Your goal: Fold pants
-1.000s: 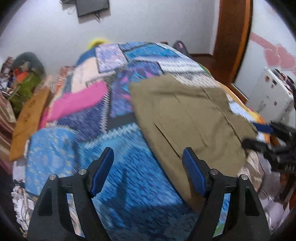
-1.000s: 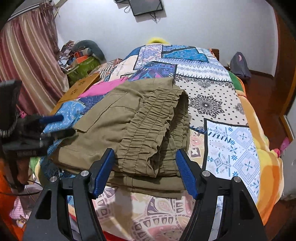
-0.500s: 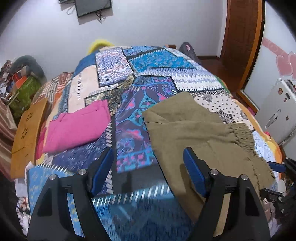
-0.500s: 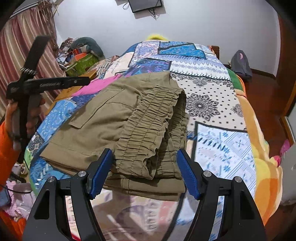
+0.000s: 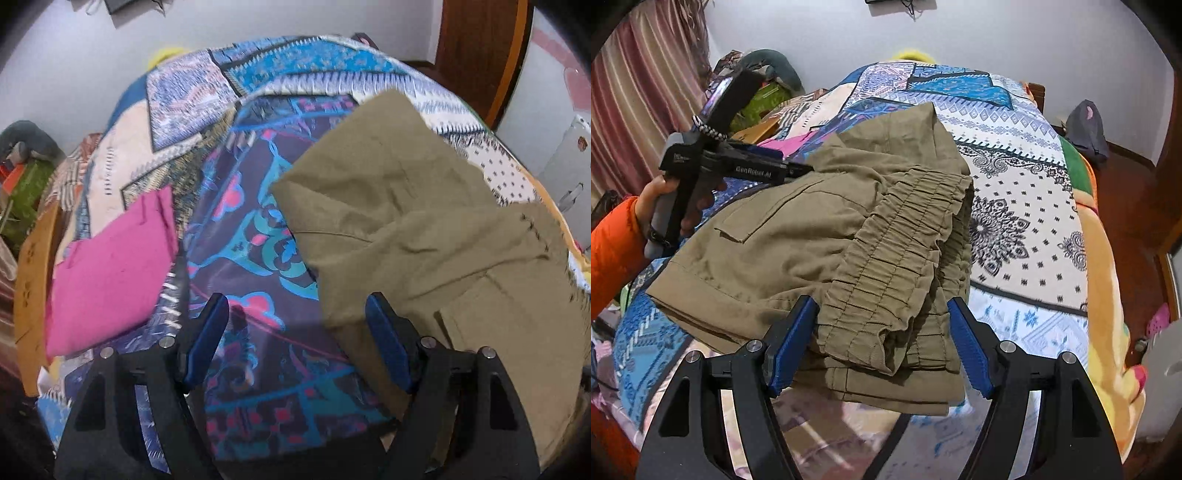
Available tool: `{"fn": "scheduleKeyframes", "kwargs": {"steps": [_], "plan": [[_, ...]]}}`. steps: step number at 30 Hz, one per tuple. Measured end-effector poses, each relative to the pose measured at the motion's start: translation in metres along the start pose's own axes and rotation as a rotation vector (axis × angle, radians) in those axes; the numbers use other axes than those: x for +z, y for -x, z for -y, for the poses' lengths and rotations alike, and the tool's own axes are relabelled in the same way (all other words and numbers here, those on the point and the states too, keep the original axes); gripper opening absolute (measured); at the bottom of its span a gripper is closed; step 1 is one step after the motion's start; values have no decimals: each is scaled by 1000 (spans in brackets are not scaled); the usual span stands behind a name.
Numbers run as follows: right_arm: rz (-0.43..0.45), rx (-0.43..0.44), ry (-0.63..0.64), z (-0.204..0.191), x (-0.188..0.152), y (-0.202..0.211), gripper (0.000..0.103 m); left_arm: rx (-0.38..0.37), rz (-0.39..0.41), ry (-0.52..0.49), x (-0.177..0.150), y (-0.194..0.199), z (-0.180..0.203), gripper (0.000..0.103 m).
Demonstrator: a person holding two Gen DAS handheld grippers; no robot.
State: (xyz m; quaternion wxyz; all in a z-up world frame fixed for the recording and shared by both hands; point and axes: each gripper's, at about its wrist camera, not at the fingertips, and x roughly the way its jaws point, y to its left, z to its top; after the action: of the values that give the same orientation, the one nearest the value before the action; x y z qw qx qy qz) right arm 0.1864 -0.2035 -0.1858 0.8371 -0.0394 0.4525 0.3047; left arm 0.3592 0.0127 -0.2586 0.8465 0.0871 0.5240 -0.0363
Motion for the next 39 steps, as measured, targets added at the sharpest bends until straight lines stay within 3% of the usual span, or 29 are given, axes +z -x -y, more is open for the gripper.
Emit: {"fn": "scheduleKeyframes", "kwargs": {"steps": [6,13,15,22,25,30,34,36,39], "plan": [[-41,-43,47,21,15,-17,70,11,10,13,-8,-2,-4,78],[-89,-92,142,34,42,-47,70,120,48,24,-23,11,-10,78],[-100,-103,167,37,51,-56,70,130,44,52,-27,14,-15,72],[-102,-137,188,52,77,-84,70,94,38,123,-37,17,-29,69],[-88,-141,135,61,86,-90,70,68,38,145,-38,16,-34,69],[-65,-184,97,62,91,-76,70,40,56,182,-42,31,-44,67],[-23,-218,117,52,90,-47,69,106,148,130,-32,55,-45,65],[14,-193,103,45,89,-28,69,117,164,102,-22,59,-45,58],[56,-147,68,32,85,-7,69,91,167,58,-10,55,-41,57]]}}
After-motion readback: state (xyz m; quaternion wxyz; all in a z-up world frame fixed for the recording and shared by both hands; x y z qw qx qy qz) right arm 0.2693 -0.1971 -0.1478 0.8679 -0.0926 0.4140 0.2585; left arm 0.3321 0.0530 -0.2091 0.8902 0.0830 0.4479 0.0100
